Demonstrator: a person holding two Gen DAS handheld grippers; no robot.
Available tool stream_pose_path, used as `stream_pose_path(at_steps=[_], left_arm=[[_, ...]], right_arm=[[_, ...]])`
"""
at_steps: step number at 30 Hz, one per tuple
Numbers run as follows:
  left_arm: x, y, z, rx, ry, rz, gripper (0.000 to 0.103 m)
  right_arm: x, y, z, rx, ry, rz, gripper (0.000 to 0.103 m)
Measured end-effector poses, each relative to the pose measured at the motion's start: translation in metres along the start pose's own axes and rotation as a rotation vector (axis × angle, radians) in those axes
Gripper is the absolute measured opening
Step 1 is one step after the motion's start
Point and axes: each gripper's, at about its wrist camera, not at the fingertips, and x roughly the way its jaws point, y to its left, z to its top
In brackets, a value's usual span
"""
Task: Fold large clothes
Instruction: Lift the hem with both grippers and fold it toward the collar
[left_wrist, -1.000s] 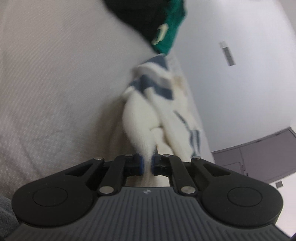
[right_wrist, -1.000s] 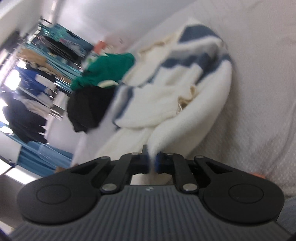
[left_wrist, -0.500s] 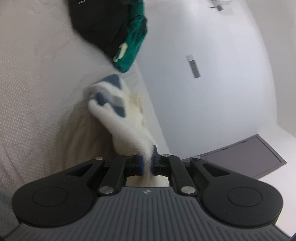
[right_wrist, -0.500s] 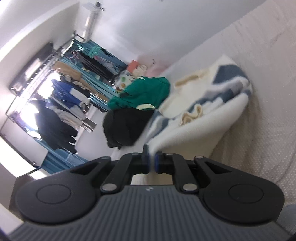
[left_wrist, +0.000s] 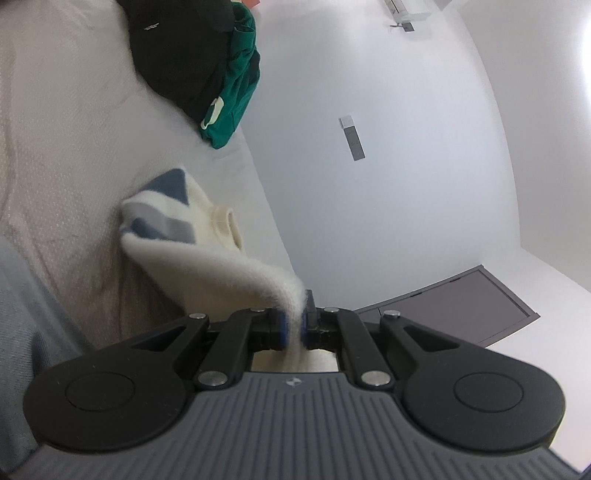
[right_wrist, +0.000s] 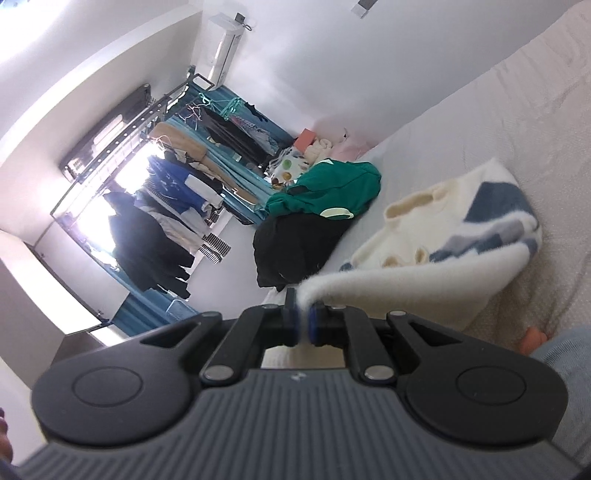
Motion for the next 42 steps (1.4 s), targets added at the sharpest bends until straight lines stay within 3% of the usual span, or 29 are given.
stream_pose_path(at_steps=[6,13,21,33,42], left_arm=[[0.056,-0.011,0.034,0.069,0.006,0.052,0.007],[0.181,-0.013,0.104,0.134,0.018,0.186,0.008],[0.31,0.011,0.156,0.165,0.016,0.301,0.008],[0.465,0.097,0.192,0.234,0.084,0.37,0.008],[0.505,0.139,0.195,0.278,0.149,0.389,0.01]], right_arm=[[0.03,-0.019,0.022,0.065,-0.033,-0.049,0.009],[0.111,-0.058,0.077,0.154,-0.081,-0.138,0.009],[0.204,-0.122,0.13,0.242,-0.147,-0.253,0.009],[0.278,-0.24,0.137,0.333,-0.159,-0.332,0.009],[0.303,-0.271,0.132,0.373,-0.131,-0.362,0.009]])
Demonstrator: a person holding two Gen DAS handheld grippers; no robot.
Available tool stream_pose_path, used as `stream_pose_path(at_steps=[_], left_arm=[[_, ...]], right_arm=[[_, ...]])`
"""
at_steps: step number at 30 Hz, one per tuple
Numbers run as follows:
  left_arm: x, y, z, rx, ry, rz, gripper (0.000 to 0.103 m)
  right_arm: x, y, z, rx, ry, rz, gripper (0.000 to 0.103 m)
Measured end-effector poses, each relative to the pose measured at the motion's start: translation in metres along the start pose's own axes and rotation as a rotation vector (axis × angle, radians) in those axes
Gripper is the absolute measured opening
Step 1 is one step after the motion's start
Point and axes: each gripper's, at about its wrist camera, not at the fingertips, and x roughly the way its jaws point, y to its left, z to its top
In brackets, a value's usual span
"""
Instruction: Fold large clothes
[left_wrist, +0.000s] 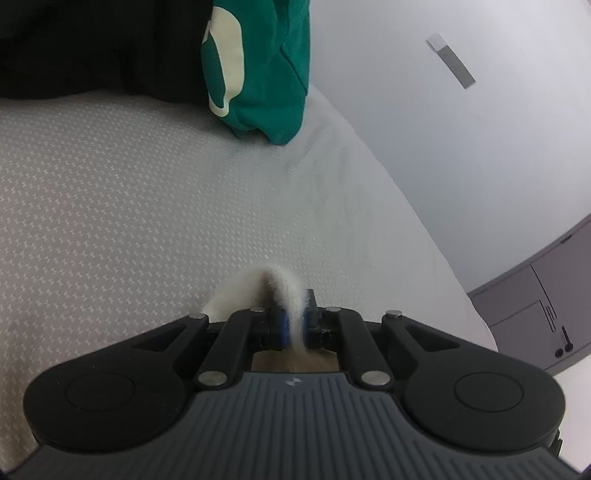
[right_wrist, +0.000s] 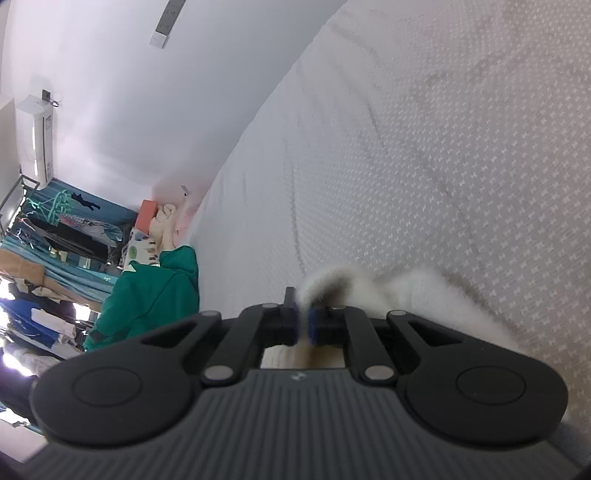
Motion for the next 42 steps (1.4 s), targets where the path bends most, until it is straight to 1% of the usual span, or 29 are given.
stream_pose_path(at_steps=[1,3,4,5,6,7,8,9,10,11,13,15,17,18,20,23,25,27,28,30,32,33,35,36,37,38,39,41,42], left_arm=[[-0.001,0.001,0.0,0.0,-0.001,-0.008,0.01],[-0.01,0.0,-0.002,0.01,0.007,-0.024,0.015],[-0.014,-0.002,-0.002,0.02,0.014,-0.029,0.027],[-0.021,-0.004,-0.003,0.03,0.017,-0.035,0.048],[-0.028,-0.006,-0.004,0.042,0.019,-0.041,0.057],[-0.037,-0.008,-0.006,0.062,0.018,-0.049,0.063],[-0.047,-0.01,-0.009,0.09,0.016,-0.053,0.063],[-0.057,-0.013,-0.011,0.119,0.014,-0.049,0.063],[-0.069,-0.015,-0.014,0.155,0.007,-0.036,0.063],[-0.079,-0.017,-0.018,0.187,-0.005,-0.022,0.063],[-0.098,-0.017,-0.026,0.244,-0.032,0.016,0.063],[-0.11,-0.013,-0.033,0.282,-0.064,0.082,0.063],[-0.115,-0.003,-0.036,0.275,-0.073,0.151,0.063],[-0.115,0.002,-0.037,0.268,-0.074,0.158,0.063],[-0.112,0.01,-0.039,0.265,-0.066,0.154,0.062],[-0.099,0.017,-0.041,0.271,-0.033,0.185,0.061],[-0.094,0.016,-0.04,0.28,-0.031,0.159,0.061],[-0.09,0.012,-0.039,0.305,-0.033,0.137,0.058],[-0.087,0.008,-0.039,0.328,-0.026,0.124,0.056],[-0.079,0.002,-0.039,0.363,-0.002,0.101,0.054],[-0.067,-0.003,-0.038,0.376,0.021,0.104,0.05],[-0.06,-0.003,-0.04,0.378,0.04,0.112,0.05],[-0.043,-0.003,-0.043,0.384,0.086,0.14,0.044],[-0.037,-0.003,-0.045,0.392,0.099,0.155,0.043],[-0.033,-0.003,-0.048,0.407,0.101,0.167,0.04],[-0.032,-0.005,-0.051,0.426,0.096,0.173,0.03],[-0.032,-0.006,-0.054,0.437,0.093,0.177,0.024],[-0.035,-0.007,-0.055,0.433,0.074,0.18,0.013],[-0.041,-0.006,-0.055,0.427,0.061,0.174,0.012]], right_arm=[[-0.002,0.002,-0.001,-0.004,0.0,0.001,0.01],[-0.006,0.006,-0.002,-0.022,-0.002,0.009,0.011],[-0.007,0.01,-0.004,-0.031,0.0,0.008,0.012],[-0.006,0.014,-0.005,-0.038,0.002,0.005,0.013],[-0.007,0.016,-0.006,-0.044,0.006,0.006,0.018],[-0.01,0.018,-0.007,-0.051,0.008,0.012,0.027],[-0.015,0.022,-0.009,-0.061,0.008,0.021,0.035],[-0.02,0.026,-0.011,-0.073,0.007,0.041,0.052],[-0.026,0.028,-0.012,-0.086,0.007,0.063,0.065],[-0.032,0.031,-0.013,-0.102,0.008,0.085,0.068],[-0.047,0.039,-0.015,-0.143,-0.005,0.111,0.068],[-0.061,0.044,-0.015,-0.177,-0.033,0.115,0.068],[-0.067,0.047,-0.013,-0.224,-0.049,0.087,0.068],[-0.069,0.051,-0.013,-0.27,-0.054,0.049,0.068],[-0.069,0.055,-0.013,-0.384,-0.061,-0.047,0.068],[-0.06,0.054,-0.015,-0.506,-0.045,-0.172,0.068],[-0.052,0.054,-0.015,-0.542,-0.027,-0.186,0.068],[-0.045,0.052,-0.016,-0.58,-0.017,-0.179,0.068],[-0.041,0.053,-0.017,-0.606,-0.018,-0.187,0.068],[-0.03,0.056,-0.019,-0.652,-0.007,-0.198,0.068],[-0.02,0.055,-0.02,-0.691,0.008,-0.208,0.068],[-0.014,0.056,-0.022,-0.725,0.011,-0.227,0.068],[-0.006,0.057,-0.027,-0.784,0.019,-0.252,0.068],[-0.001,0.057,-0.029,-0.803,0.021,-0.255,0.068],[0.001,0.057,-0.029,-0.815,0.022,-0.253,0.068],[0.001,0.056,-0.029,-0.824,0.022,-0.251,0.068],[0.002,0.055,-0.029,-0.828,0.021,-0.249,0.067],[0.0,0.055,-0.028,-0.836,0.022,-0.238,0.059],[-0.002,0.056,-0.029,-0.849,0.023,-0.231,0.046]])
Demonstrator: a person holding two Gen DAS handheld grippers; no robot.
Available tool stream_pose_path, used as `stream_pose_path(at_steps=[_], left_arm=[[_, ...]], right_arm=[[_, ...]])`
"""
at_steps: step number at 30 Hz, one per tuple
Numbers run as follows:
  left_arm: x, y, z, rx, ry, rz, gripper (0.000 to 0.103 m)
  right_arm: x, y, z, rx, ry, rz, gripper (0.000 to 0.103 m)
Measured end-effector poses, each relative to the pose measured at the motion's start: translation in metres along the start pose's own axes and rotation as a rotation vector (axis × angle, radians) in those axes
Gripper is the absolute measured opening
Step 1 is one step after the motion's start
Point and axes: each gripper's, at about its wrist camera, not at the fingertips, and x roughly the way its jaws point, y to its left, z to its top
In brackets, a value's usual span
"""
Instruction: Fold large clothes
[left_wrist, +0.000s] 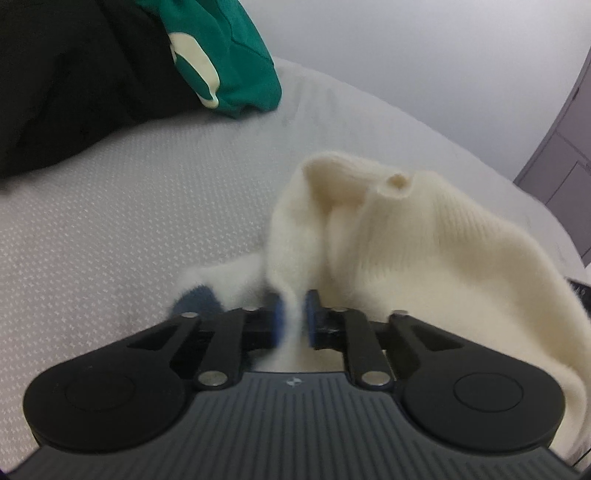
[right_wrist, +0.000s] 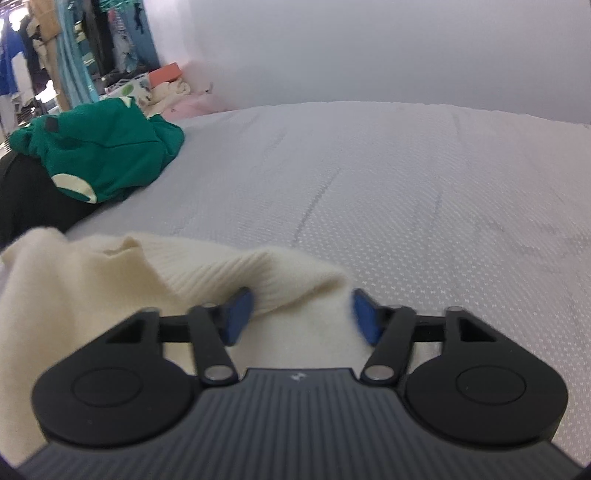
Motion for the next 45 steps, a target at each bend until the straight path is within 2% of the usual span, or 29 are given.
stream_pose_path(at_steps=[1,2,3,7,11,15,16,17,20,24,26,30,37,39,41,42,44,45], left_arm=[[-0.004,0.001,0.001,-0.01,-0.018,-0.004,0.011],[-0.011,0.004,0.001,-0.028,-0.038,-0.012,0.01],[-0.017,0.006,0.003,-0.048,-0.055,-0.023,0.01],[-0.05,0.019,0.008,-0.151,-0.136,-0.083,0.009],[-0.077,0.026,0.012,-0.21,-0.194,-0.121,0.009],[-0.084,0.027,0.01,-0.239,-0.214,-0.11,0.009],[-0.079,0.028,0.009,-0.247,-0.205,-0.093,0.009],[-0.087,0.027,0.002,-0.252,-0.193,-0.086,0.009],[-0.064,0.033,-0.003,-0.264,-0.141,-0.052,0.009],[-0.029,0.045,-0.006,-0.293,-0.079,-0.024,0.009],[-0.017,0.05,-0.005,-0.311,-0.057,-0.023,0.009],[-0.004,0.045,0.0,-0.274,-0.027,0.003,0.009],[-0.005,0.038,0.005,-0.226,-0.034,0.008,0.011],[-0.011,0.034,0.005,-0.204,-0.044,0.014,0.016],[-0.02,0.029,0.004,-0.167,-0.044,0.017,0.03],[-0.025,0.025,0.004,-0.148,-0.044,0.015,0.034],[-0.041,0.017,0.0,-0.119,-0.076,0.042,0.044],[-0.049,0.013,-0.002,-0.105,-0.094,0.051,0.045]], right_arm=[[-0.002,0.002,0.001,-0.018,-0.002,-0.005,0.028],[-0.004,0.005,0.002,-0.034,-0.007,-0.024,0.019],[-0.009,0.004,0.002,-0.035,-0.017,-0.028,0.016],[-0.039,0.0,0.009,0.017,-0.125,0.036,0.013],[-0.067,-0.007,0.016,0.122,-0.208,0.08,0.012],[-0.069,-0.02,0.013,0.215,-0.215,0.062,0.012],[-0.065,-0.024,0.011,0.223,-0.202,0.04,0.008],[-0.061,-0.027,0.008,0.229,-0.192,0.017,0.008],[-0.037,-0.041,-0.001,0.308,-0.117,-0.011,0.008],[-0.014,-0.04,-0.009,0.285,-0.042,-0.061,0.008],[-0.007,-0.038,-0.008,0.276,-0.027,-0.076,0.008],[0.007,-0.033,-0.006,0.274,-0.001,-0.089,0.008],[0.004,-0.032,-0.008,0.264,-0.007,-0.084,0.011],[0.003,-0.03,-0.006,0.259,-0.015,-0.077,0.011],[-0.001,-0.027,-0.004,0.237,-0.02,-0.086,0.012],[-0.005,-0.023,-0.004,0.223,-0.024,-0.098,0.013],[-0.012,-0.018,-0.004,0.21,-0.026,-0.117,0.022],[-0.016,-0.016,-0.004,0.217,-0.025,-0.114,0.035]])
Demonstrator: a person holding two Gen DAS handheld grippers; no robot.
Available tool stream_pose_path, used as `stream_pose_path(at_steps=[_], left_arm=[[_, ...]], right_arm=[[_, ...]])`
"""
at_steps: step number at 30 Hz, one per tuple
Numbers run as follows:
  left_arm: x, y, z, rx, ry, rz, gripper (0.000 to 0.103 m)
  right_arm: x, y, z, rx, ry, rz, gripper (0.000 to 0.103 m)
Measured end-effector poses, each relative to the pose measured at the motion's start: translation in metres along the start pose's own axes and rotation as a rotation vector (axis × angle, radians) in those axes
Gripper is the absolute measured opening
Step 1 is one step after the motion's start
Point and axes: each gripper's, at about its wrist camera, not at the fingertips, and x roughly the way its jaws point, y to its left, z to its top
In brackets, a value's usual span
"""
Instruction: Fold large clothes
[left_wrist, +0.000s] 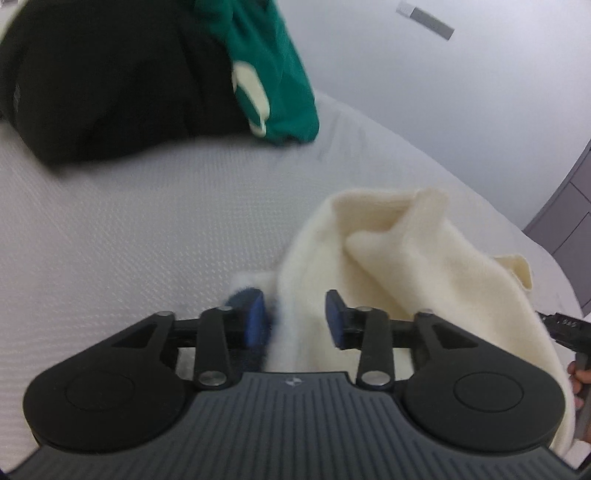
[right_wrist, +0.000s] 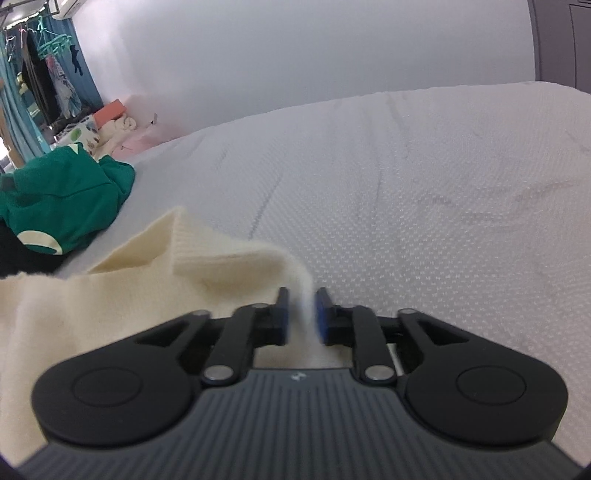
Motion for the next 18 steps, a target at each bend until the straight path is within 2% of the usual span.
stream_pose_path(at_steps=[2,3,8,14,18], left_arm=[[-0.013,-0.004,-0.001,0.019,-0.018,-0.009,0.045],[-0.021,-0.007,-0.001,0.027,-0.03,-0.008,0.045],[-0.066,-0.03,-0.015,0.065,-0.087,-0.014,0.045],[-0.103,-0.059,-0.047,0.113,-0.095,-0.047,0.045],[-0.124,-0.08,-0.073,0.152,-0.096,-0.076,0.045]], right_arm=[[-0.011,0.002,-0.001,0.012,-0.008,0.019,0.058],[-0.021,0.006,-0.001,0.008,-0.031,0.023,0.06],[-0.064,0.024,-0.006,-0.051,-0.096,0.057,0.06],[-0.118,0.042,-0.022,-0.101,-0.157,0.121,0.06],[-0.151,0.058,-0.043,-0.109,-0.162,0.181,0.06]])
